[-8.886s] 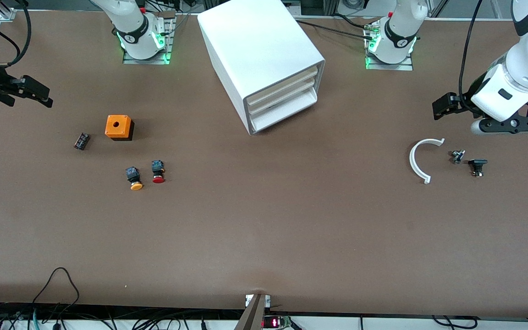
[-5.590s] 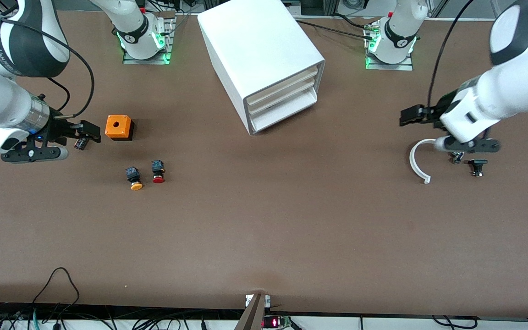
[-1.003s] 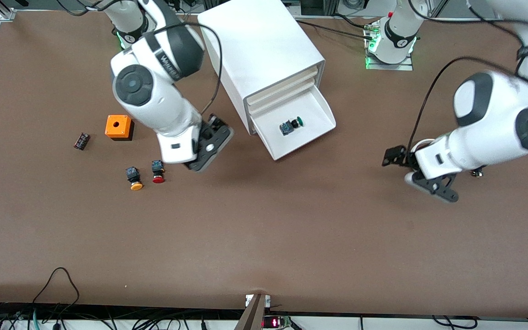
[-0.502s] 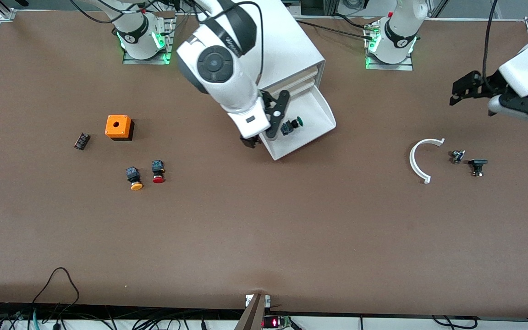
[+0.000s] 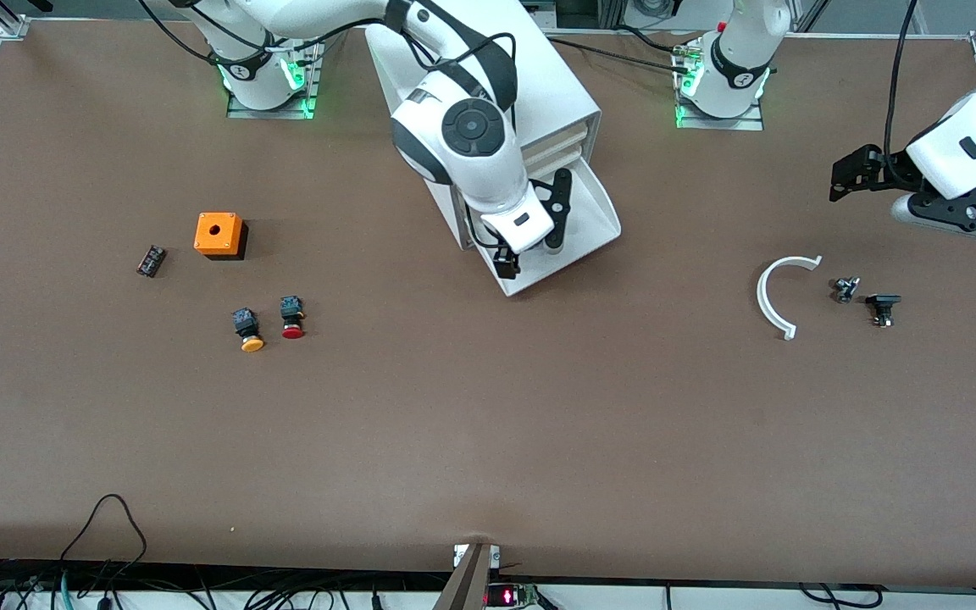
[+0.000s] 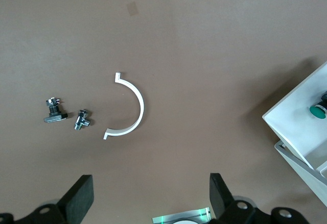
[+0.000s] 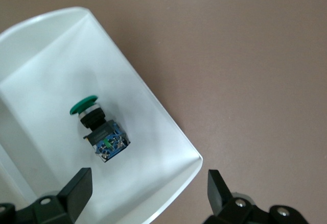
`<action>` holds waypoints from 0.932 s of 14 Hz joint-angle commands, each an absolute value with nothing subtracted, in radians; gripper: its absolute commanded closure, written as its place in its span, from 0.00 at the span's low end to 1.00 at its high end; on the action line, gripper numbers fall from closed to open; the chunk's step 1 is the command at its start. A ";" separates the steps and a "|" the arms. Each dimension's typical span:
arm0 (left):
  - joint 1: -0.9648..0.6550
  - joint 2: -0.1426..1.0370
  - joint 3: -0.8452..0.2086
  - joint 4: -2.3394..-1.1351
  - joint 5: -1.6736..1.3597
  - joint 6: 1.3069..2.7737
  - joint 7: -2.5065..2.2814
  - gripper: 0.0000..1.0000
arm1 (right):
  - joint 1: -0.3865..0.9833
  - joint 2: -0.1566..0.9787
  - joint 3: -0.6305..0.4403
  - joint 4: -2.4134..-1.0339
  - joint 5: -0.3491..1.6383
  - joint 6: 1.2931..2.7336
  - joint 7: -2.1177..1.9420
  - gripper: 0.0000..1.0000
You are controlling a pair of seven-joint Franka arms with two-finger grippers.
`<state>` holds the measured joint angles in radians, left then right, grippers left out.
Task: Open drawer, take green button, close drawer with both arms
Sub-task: 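Lower the right gripper over the green button inside the drawer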
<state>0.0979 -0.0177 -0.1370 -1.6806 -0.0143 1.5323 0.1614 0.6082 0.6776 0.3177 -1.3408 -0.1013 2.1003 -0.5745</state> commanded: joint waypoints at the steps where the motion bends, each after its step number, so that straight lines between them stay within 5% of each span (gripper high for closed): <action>1: 0.107 0.014 -0.129 -1.663 0.008 1.539 0.149 0.00 | 0.640 0.704 0.314 -1.305 -0.170 2.082 -0.687 0.00; 13: 0.144 0.025 -0.140 -1.654 0.017 1.562 0.149 0.00 | 0.703 0.759 0.318 -1.325 -0.276 2.082 -0.861 0.00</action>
